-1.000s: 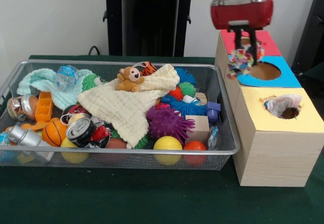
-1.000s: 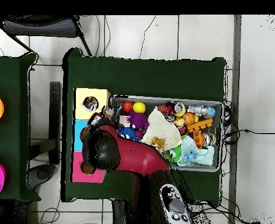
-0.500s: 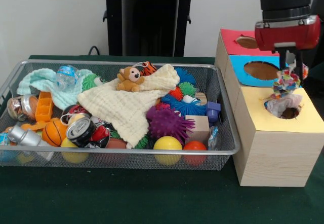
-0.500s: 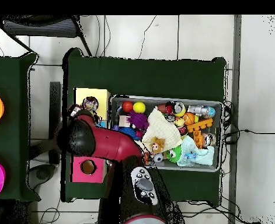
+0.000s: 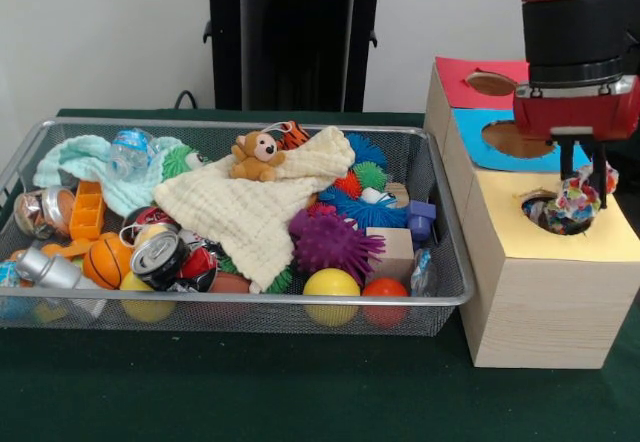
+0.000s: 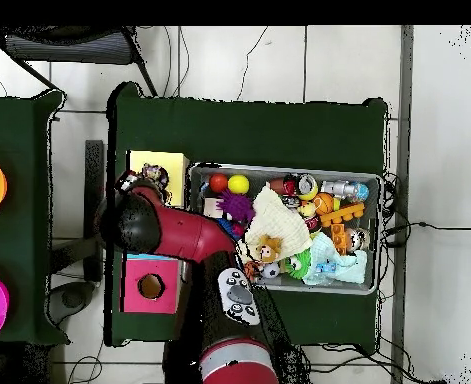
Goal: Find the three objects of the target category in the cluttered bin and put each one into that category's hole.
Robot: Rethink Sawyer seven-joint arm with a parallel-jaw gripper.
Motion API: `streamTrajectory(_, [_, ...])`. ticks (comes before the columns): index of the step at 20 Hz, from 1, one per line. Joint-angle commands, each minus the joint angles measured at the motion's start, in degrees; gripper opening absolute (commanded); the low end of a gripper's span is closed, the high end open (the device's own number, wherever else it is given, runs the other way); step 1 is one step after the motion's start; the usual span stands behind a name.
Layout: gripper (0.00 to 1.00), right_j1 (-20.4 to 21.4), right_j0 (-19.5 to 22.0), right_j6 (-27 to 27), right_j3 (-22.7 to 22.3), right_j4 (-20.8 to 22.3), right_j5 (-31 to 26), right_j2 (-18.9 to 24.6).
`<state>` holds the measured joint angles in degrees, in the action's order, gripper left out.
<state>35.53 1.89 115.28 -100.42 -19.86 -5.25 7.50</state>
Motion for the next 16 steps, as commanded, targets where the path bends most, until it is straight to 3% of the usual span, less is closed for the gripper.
streamTrajectory(1, [0.0,-4.7,-2.1,9.4,5.6,-2.5,-0.2,-5.3])
streamTrajectory(10, [0.0,-6.5,-5.5,6.3,11.7,0.1,-10.7,-13.0])
streamTrajectory(11, [1.0,-6.8,-6.0,6.0,12.9,0.8,-13.4,-14.1])
streamTrajectory(16, [1.0,-7.2,-7.4,5.7,15.4,2.4,-20.0,-16.8])
